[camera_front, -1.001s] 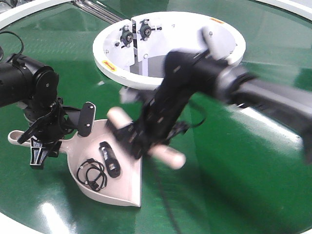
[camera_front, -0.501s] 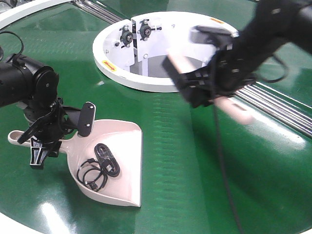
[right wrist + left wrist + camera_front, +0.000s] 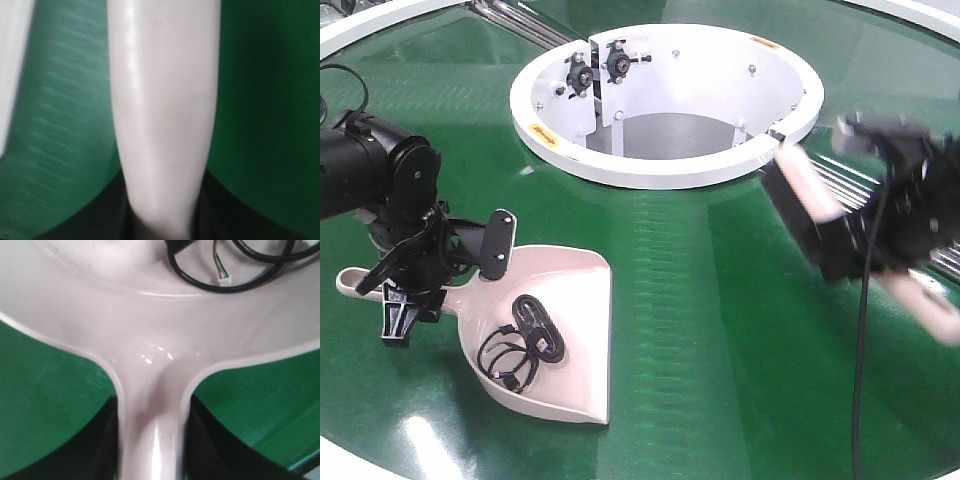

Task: Clean and inspect green conveyor with broom and dustpan
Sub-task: 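Lift the brush away from the dustpan with the right gripper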

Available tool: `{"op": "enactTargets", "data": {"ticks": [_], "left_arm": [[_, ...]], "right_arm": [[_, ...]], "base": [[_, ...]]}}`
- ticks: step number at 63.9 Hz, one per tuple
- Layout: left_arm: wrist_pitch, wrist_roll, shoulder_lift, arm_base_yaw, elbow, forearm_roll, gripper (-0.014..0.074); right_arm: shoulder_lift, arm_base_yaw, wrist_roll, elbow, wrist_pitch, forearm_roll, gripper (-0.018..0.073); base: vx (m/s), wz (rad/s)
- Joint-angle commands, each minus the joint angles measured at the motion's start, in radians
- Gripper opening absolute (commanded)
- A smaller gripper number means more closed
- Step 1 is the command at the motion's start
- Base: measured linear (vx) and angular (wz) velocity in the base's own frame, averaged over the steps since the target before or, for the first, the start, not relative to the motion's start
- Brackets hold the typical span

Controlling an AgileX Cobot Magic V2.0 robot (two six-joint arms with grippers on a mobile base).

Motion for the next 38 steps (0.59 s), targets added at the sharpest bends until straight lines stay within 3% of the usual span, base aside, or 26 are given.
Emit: {"op": "enactTargets", "data": {"ticks": [1, 23, 38], "left_arm": [[-0.006, -0.011, -0.051, -0.008, -0.024, -0.004, 0.0002], [-0.006, -0.011, -0.051, -0.008, -0.024, -0.004, 0.0002], [-0.006, -0.011, -0.051, -0.008, -0.024, -0.004, 0.0002]], "right_arm": [[-0.035, -0.01, -0.016, 0.062, -0.052, -0.027, -0.0005], [-0.031, -0.009, 0.033, 0.216, -0.152, -0.107, -0.0005], [0.006, -0.009, 0.049, 0.254, -0.145, -0.156, -0.0005]], "base": [[0.0, 0.0], [0.0, 0.0], [0.0, 0.0]]}}
